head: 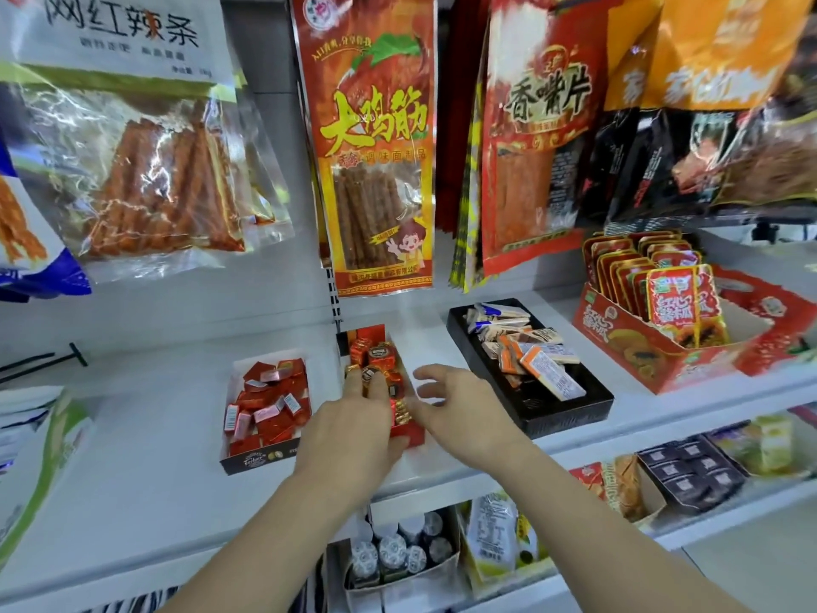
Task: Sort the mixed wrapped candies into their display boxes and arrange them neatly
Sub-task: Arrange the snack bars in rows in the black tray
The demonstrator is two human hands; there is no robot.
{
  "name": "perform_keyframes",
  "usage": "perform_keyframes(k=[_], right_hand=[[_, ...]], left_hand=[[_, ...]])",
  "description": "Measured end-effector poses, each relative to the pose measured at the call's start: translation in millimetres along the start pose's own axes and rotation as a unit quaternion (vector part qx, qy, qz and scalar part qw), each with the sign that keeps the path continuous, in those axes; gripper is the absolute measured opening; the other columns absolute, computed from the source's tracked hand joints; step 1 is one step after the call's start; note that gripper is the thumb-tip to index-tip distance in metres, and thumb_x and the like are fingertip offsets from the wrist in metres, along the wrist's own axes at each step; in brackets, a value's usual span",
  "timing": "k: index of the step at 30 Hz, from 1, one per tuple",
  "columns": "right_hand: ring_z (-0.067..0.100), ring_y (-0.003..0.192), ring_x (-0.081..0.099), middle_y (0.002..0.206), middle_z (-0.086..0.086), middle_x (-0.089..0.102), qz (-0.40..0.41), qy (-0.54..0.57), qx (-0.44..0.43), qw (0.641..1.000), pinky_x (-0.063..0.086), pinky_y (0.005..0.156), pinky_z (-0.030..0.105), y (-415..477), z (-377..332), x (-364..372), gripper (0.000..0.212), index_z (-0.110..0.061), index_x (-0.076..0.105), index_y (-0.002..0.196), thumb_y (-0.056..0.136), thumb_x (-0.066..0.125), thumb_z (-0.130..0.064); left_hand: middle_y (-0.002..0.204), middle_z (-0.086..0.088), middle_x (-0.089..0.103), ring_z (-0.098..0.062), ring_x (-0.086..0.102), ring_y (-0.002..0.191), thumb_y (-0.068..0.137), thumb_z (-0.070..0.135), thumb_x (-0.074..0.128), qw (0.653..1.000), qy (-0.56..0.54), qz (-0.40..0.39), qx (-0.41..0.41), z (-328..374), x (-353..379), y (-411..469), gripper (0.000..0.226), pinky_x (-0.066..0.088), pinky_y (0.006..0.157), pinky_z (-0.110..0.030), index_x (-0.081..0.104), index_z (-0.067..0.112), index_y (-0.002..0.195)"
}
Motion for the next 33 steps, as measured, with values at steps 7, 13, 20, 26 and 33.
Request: perform_keyframes(k=[7,13,20,26,33], right_hand=[[0.029,0.105,0.058,0.113,0.004,0.066,0.198,-0.111,0.037,0.973,0.051,0.085,0.043,-21.4,32.9,-108.1,0.035,-0.024,0.059,0.12,0.089,0.057,-0.038],[0.028,0.123,0.05,0.138,0.006,0.052,0.156,-0.044,0.132,0.978,0.041,0.099,0.037,-14.1,90.7,-133.8,0.054,-0.025,0.039,0.144,0.093,0.056,-0.033],[0.02,0.098,0.061,0.111,0.0,0.066,0.136,-0.063,0.086,0.985,0.051,0.085,0.034,-3.6,102.8,-130.5,0.026,-0.026,0.063,0.114,0.088,0.065,-0.025],[0.018,0.081,0.057,0.096,0.001,0.06,0.087,-0.177,0.079,0.977,0.039,0.063,0.027,4.4,96.5,-114.9,0.021,-0.03,0.055,0.076,0.076,0.073,-0.04],[0.021,0.098,0.047,0.1,0.002,0.053,0.082,-0.183,0.044,0.979,0.042,0.073,0.031,9.8,82.4,-108.0,0.029,-0.029,0.053,0.063,0.072,0.08,-0.036]], left_hand=[[0.161,-0.004,-0.001,-0.028,0.016,0.142,0.092,0.056,0.046,0.995,0.038,0.056,0.067,43.7,-29.3,-2.4,0.081,0.029,0.109,-0.043,0.006,0.02,0.152],[0.158,0.003,0.013,-0.022,0.025,0.136,0.097,0.044,0.046,0.97,-0.104,0.014,0.218,125.2,-1.6,3.8,0.06,0.039,0.103,-0.037,0.024,0.024,0.149],[0.134,0.003,0.042,-0.022,0.043,0.119,0.096,0.038,0.048,0.976,-0.077,0.001,0.203,144.1,21.0,28.1,0.042,0.046,0.092,-0.036,0.047,0.021,0.134],[0.113,0.009,0.055,-0.016,0.054,0.102,0.091,0.041,0.055,0.978,-0.075,-0.001,0.196,121.2,4.2,27.4,0.032,0.047,0.081,-0.033,0.061,0.027,0.119],[0.103,0.009,0.062,-0.016,0.058,0.095,0.088,0.053,0.055,0.982,-0.049,0.012,0.18,105.5,-3.7,22.8,0.034,0.049,0.073,-0.033,0.065,0.028,0.109]])
Point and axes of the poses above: each hand's wrist, its own y-axis towards the middle knuckle, its own x-axis out of the palm, z = x × y, the point moved 6 cm from there along y, towards the middle knuckle
